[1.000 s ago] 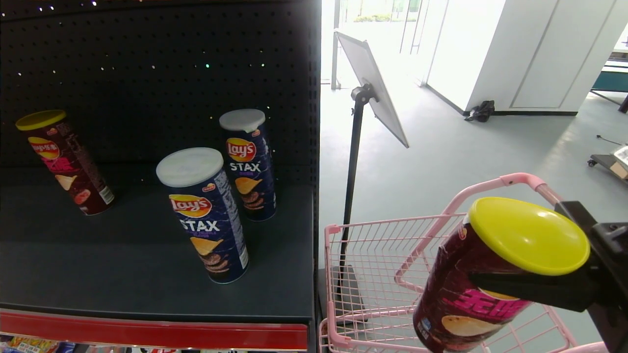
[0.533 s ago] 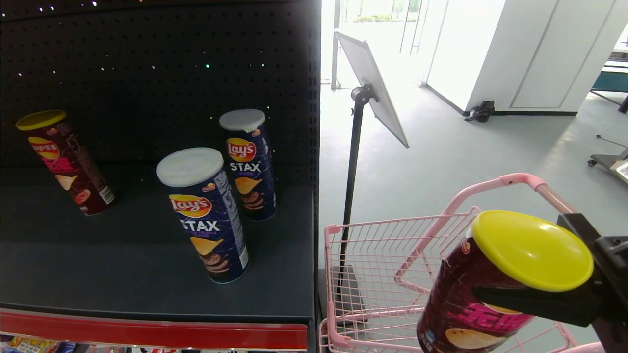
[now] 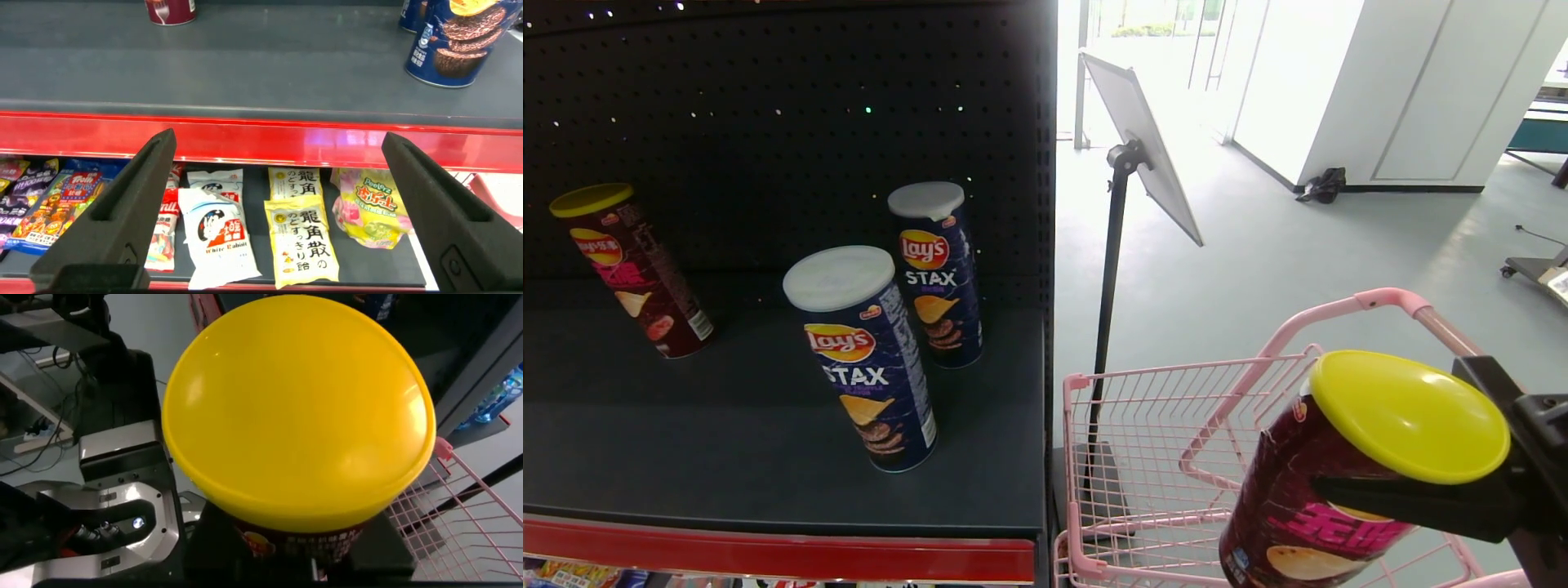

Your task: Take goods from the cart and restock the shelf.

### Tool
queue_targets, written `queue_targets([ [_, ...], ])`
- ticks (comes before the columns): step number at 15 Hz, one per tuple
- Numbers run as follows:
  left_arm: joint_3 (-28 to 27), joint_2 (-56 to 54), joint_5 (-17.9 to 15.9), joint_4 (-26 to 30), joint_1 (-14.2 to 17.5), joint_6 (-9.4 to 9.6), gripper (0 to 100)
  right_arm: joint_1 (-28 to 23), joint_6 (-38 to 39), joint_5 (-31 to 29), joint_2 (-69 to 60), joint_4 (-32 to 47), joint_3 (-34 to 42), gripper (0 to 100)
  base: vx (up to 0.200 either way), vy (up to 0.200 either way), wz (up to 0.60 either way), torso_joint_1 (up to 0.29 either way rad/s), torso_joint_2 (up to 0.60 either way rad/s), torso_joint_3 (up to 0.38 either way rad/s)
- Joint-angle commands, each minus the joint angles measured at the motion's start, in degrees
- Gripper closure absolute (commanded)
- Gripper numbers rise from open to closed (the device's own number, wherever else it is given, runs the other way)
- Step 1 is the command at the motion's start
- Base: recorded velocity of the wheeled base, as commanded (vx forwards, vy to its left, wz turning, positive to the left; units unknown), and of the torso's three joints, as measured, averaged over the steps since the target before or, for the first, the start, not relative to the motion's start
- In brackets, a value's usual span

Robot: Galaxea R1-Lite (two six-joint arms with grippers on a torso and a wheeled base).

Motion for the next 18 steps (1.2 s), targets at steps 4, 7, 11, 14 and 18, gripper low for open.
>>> queue_targets([
  [4, 0.01, 0.08, 0.01, 0.00, 0.00, -0.02, 0, -0.01, -0.19, 0.05, 0.04, -0.11, 1.32, 100, 0.000, 0.000, 0.00, 0.000, 0.00, 0.000],
  [7, 0.01, 0.08, 0.01, 0.00, 0.00, -0.02, 0, 0.17, -0.28, -2.85, 1.18, -0.37, 0.18, 100, 0.000, 0.000, 0.00, 0.000, 0.00, 0.000],
  [11, 0.01, 0.08, 0.01, 0.00, 0.00, -0.02, 0, 0.43, -0.37, -5.49, 1.18, -1.34, 1.05, 100, -0.050, 0.000, 0.00, 0.001, 0.00, 0.001],
  [14, 0.01, 0.08, 0.01, 0.09, 0.00, -0.02, 0, 0.35, -0.19, -6.46, 1.36, -1.43, 0.18, 100, -0.200, 0.000, 0.00, 0.012, 0.01, 0.002],
  [18, 0.01, 0.08, 0.01, 0.09, 0.00, -0.02, 0, 0.35, -0.19, -6.46, 1.36, -1.51, 0.53, 100, -0.200, 0.000, 0.00, -0.006, 0.00, 0.005],
])
